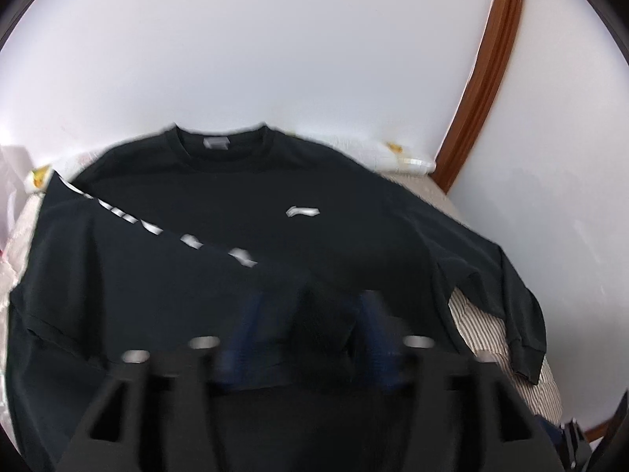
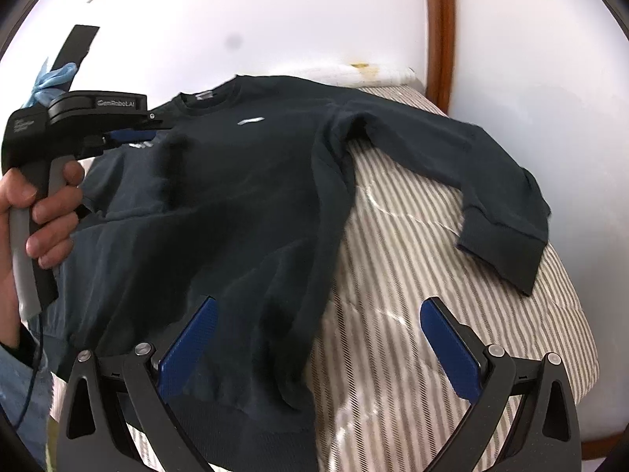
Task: Fold small clothes
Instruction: 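Open the left tool to release the folded sleeve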
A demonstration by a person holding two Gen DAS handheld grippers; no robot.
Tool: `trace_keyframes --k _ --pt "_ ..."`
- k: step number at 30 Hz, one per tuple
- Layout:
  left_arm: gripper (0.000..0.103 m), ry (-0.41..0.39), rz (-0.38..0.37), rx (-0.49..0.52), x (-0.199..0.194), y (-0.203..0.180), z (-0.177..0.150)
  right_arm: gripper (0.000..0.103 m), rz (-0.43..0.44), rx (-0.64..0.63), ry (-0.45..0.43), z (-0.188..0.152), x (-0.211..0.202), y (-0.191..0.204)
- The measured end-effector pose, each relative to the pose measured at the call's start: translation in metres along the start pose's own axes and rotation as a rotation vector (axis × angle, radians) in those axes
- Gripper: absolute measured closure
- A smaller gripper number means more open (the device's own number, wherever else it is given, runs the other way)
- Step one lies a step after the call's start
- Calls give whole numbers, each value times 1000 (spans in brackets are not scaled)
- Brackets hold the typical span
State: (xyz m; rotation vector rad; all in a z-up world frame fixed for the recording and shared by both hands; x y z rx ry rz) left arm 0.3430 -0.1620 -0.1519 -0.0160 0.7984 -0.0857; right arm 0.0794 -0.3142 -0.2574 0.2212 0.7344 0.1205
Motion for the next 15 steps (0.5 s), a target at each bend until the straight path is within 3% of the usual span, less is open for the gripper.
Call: trace_keyframes --k 3,8,10,12,15 --pt "30 -56 47 2 -20 35 0 2 10 -36 -10 16 7 20" --pt "30 -30 198 -10 -29 122 -19 4 66 -49 -24 48 33 50" --pt "30 -5 288 -30 -29 171 -36 12 68 -36 -15 61 51 55" --pt "30 18 341 -49 -28 206 -51 28 72 -38 11 70 71 61" --pt "30 88 413 -86 -20 257 -79 32 96 2 39 81 102 64"
Point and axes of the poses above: each gripper's, at about its wrist camera, not at the fingertips, and x roughly the way its jaws point, y to its left, z to its top, the point moved 9 cm from there along x, roughly the way its jaws point, and after that the axes turned 11 degrees about z, right-handed, at the moved point
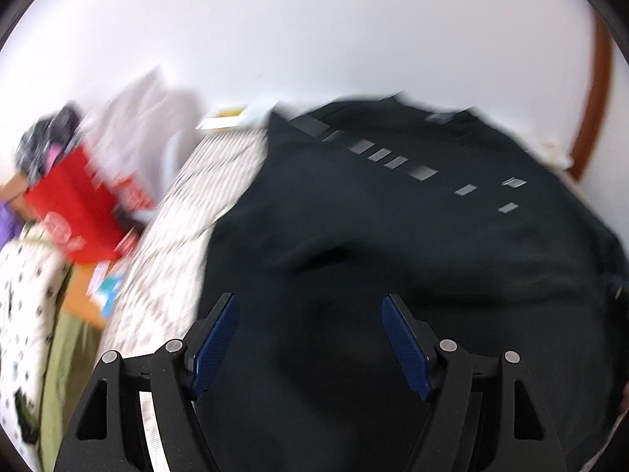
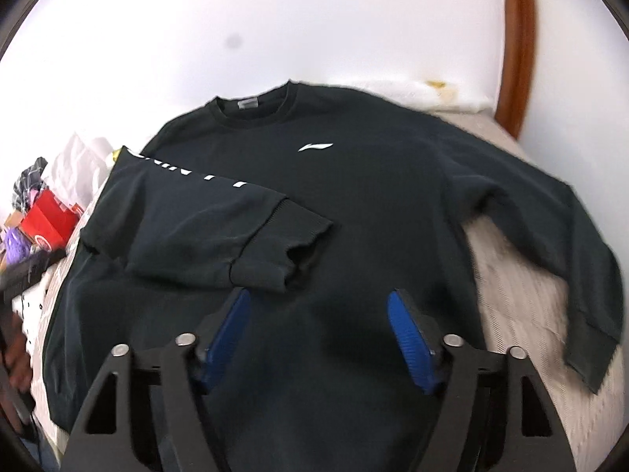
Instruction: Fold small clothes
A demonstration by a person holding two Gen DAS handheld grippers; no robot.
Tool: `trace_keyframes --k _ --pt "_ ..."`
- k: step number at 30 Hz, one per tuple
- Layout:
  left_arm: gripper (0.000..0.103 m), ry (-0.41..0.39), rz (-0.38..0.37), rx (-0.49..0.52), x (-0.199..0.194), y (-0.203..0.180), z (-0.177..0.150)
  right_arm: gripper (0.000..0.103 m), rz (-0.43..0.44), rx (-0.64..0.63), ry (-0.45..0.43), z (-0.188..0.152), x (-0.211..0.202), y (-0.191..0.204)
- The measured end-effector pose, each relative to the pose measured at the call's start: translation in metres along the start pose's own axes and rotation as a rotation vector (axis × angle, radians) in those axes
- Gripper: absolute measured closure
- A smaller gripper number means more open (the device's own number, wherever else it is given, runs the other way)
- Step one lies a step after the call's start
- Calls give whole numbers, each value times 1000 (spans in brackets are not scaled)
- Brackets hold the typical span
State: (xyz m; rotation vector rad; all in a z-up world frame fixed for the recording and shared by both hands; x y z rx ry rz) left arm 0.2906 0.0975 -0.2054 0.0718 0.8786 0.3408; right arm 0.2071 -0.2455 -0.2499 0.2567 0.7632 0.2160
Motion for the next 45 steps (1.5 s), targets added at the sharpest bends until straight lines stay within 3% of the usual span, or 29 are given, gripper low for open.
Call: trace_keyframes --k 5,10,12,14,17,21,28,31,34,36,38,42,45 --pt "30 80 1 -21 31 34 -36 32 -11 82 44 6 48 -3" --pt "30 63 -100 -68 34 33 -48 39 -97 70 18 14 74 -6" --pt "30 77 -84 -51 39 29 -50 71 -108 13 0 19 78 3" --pt "30 75 -68 -44 41 26 -50 90 -93 -20 -6 23 78 8" --pt "30 70 -71 -44 43 27 -50 91 -51 19 -48 30 60 0" --pt "27 71 -71 -47 45 30 -53 92 -134 35 -97 35 30 -22" --pt "24 95 -79 -66 41 38 -59 90 -111 72 -55 23 24 -36" --pt "24 105 -82 -68 33 47 -69 86 -150 67 -37 15 14 -42" --pt "25 104 -89 -57 23 55 -81 75 -163 42 -39 -3 -12 -47" --pt "25 108 -104 -53 17 58 -91 56 -170 38 -39 -15 -27 -51" --pt "26 108 -118 -48 12 59 -98 47 -186 21 -27 -34 -43 -56" --pt "27 93 -130 -43 -5 59 -115 44 -166 8 26 -78 -66 -62" --pt "36 81 -130 -28 -15 56 -126 41 -124 4 48 -110 -79 -59"
Point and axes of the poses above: each gripper's, at about its wrist camera, not at the fingertips, and x roughly the way its jaws point, y to its left, z to its top, the point moved 9 cm from there along x, roughly the way its jaws point, and after that the axes turned 11 degrees about z, right-handed, at the moved point
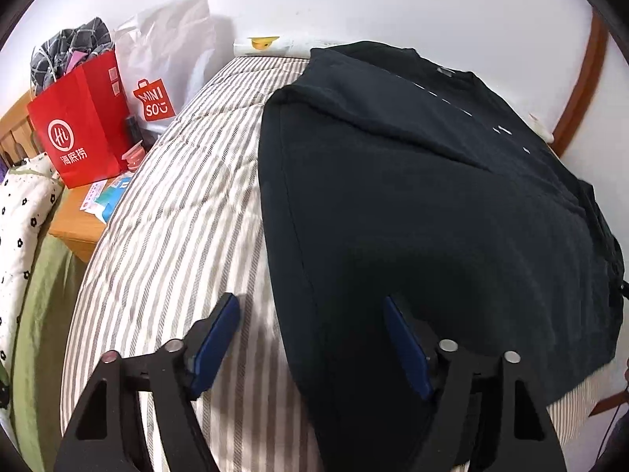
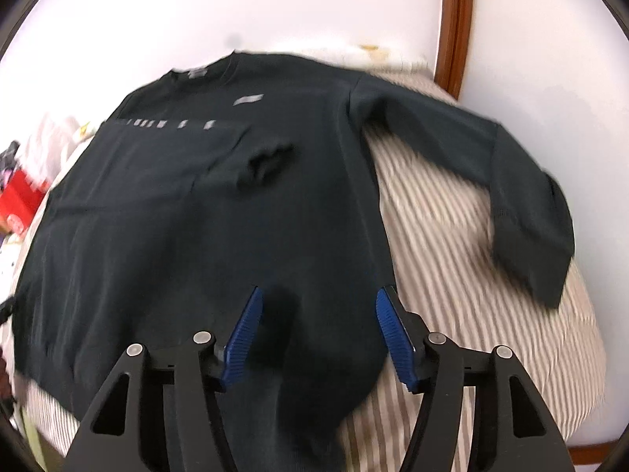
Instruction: Fold small clothes
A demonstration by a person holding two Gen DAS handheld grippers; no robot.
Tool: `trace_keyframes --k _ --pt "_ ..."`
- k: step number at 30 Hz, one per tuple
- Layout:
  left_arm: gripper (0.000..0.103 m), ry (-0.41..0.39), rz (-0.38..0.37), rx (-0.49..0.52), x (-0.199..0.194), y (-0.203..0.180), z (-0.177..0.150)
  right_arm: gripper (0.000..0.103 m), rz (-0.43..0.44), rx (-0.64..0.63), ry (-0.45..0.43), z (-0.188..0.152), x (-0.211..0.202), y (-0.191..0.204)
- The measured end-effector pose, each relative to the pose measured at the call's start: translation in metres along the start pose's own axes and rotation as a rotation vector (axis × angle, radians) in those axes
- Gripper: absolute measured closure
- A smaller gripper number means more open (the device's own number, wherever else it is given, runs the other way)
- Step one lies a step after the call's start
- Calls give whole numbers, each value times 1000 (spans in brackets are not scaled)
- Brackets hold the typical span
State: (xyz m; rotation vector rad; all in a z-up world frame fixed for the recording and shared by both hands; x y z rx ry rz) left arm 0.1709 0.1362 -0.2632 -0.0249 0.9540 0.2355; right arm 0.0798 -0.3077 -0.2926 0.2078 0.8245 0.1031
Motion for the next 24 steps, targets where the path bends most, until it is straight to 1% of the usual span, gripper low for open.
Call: trace_keyframes --k 1,2,3,4,5,6,7,9,10,11,12,16,18,21,24 --pt "45 -7 14 15 -2 -2 -4 40 4 -4 6 -7 -2 1" --pt "48 -12 26 29 -4 -3 -6 38 0 -6 10 -16 -4 1" --pt "54 -20 33 43 -6 -6 -7 38 2 3 12 -25 -5 1" --pt "63 -21 27 42 -7 -7 -8 38 14 13 15 -31 -5 2" --pt "68 -18 13 34 -8 -8 -9 38 40 27 24 -39 -2 5" --pt "82 -14 7 26 -10 -8 -9 38 44 28 21 -45 -1 6" --pt "94 -7 -2 20 -10 -8 -10 41 20 5 -11 -45 -3 8" --pt "95 9 -21 -1 -12 -5 -11 75 -1 -22 -32 -49 -5 11" --pt "96 13 -29 -6 -13 -4 -13 80 -4 -14 -46 -50 -9 12" --pt "96 16 -34 -9 -14 -3 -14 88 1 -8 -55 -51 -12 12" --pt "96 17 -43 -18 -17 0 -16 90 9 -6 -60 -53 -17 12" --pt "96 18 -60 -40 -28 9 -26 91 3 -30 -60 -64 -34 17" --pt "96 15 -62 -36 -36 12 -32 91 0 -31 -39 -70 -38 16" --pt "96 9 -58 -20 -48 14 -45 92 9 -36 -16 -70 -40 16" --pt "96 15 -60 -16 -55 17 -60 92 6 -72 0 -74 -45 19"
Point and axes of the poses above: each gripper's, at about its wrist camera, not at the fingertips, and x roughly the way its jaws point, y to its left, z to its top, the point moved 9 cm from there along x, roughly the way its jaws point, and after that the axes turned 11 degrees about z, right-handed, at the moved point
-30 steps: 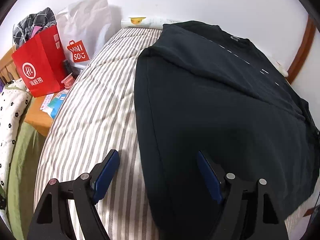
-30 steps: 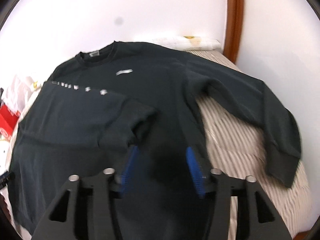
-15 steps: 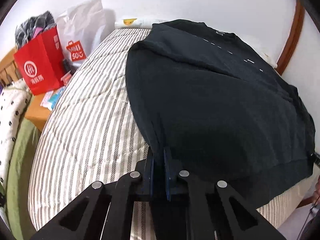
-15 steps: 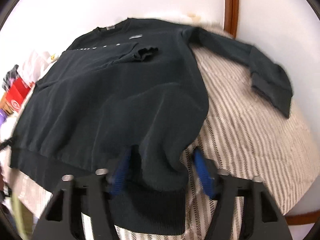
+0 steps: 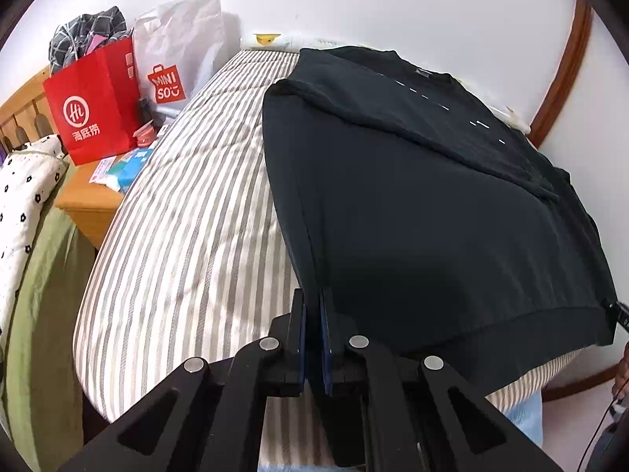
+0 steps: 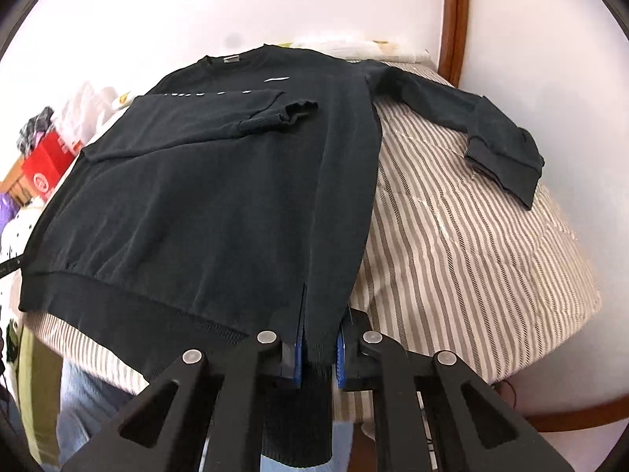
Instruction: Fold small clothes
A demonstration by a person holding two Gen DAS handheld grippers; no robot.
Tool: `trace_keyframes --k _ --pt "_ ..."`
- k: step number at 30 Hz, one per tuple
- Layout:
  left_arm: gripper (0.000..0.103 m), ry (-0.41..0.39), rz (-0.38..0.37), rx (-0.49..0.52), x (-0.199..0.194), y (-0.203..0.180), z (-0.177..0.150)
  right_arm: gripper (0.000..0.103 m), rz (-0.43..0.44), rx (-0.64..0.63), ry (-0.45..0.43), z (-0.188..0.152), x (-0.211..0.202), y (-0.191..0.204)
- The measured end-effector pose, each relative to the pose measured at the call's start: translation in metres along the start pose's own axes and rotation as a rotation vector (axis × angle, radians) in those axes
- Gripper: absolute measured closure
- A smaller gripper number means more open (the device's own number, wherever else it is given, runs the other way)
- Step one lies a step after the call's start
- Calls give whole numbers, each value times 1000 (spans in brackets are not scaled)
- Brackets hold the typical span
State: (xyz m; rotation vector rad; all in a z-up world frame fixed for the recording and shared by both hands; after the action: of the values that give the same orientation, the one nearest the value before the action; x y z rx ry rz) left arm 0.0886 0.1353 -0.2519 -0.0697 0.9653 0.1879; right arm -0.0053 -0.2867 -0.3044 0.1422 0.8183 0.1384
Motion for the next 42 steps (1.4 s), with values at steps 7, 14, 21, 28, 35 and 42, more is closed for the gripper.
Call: trace_keyframes --k 7,14,21,28,35,42 --pt "93 6 2 -26 1 1 1 88 7 -6 25 5 3 3" --pt "48 -43 1 -16 -4 -22 37 52 -82 63 -118 39 -20 -55" --pt "48 -66 -8 -6 6 -59 79 52 -288 54 -122 83 4 -135" --pt "48 -36 19 -4 25 -84 96 52 -305 63 -43 103 59 -173" --pt "48 -11 62 -13 39 -91 97 51 -353 31 -46 112 72 -186" --pt "48 17 71 -57 42 -77 95 98 -364 16 -44 121 72 -198"
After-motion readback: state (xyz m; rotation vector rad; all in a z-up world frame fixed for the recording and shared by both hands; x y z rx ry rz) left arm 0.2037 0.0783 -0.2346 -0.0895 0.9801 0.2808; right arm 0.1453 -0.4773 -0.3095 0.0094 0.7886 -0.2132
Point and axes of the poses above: each gripper's, at about its wrist camera, not at the fingertips, and x roughly the way its jaws point, y to its left, z to its top, the point moved 9 cm from there along x, roughly the way its jaws point, and after that the axes turned 11 degrees about z, right-handed, at the moved point
